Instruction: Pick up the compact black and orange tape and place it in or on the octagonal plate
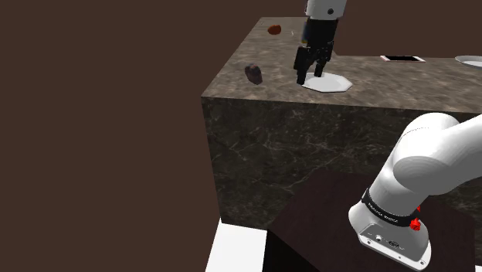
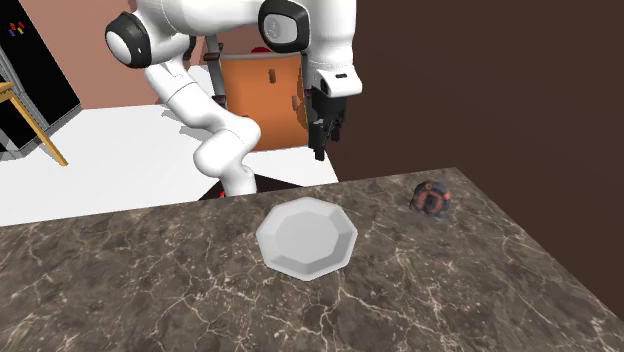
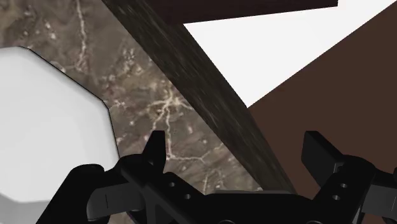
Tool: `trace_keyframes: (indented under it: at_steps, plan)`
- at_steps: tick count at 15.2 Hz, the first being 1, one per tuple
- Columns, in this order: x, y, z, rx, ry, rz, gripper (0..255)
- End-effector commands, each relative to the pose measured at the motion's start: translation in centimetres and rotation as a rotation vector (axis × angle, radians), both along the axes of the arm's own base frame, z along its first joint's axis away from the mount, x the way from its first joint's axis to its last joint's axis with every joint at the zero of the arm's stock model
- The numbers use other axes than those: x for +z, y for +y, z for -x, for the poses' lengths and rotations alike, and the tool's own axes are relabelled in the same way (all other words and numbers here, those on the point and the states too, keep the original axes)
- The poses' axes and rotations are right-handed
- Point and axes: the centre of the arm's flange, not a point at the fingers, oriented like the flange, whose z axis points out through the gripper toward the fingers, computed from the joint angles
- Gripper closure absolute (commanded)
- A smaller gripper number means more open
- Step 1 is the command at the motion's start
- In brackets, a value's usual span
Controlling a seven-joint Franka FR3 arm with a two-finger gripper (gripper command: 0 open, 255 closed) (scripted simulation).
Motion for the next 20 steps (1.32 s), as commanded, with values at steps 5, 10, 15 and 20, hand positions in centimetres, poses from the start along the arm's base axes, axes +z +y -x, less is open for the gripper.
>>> trace_keyframes:
  at_steps: [5,10,15,20]
  plan:
    - [0.2,0.6,-5.7,-0.027,0.027,0.055,0]
    - [0.3,1.2,-12.8,-0.061,0.061,0.124,0]
    - [0.0,1.5,-20.0,-0.095,0.095,0.193,0]
    - [-0.5,1.6,-27.1,-0.129,0.129,0.262,0]
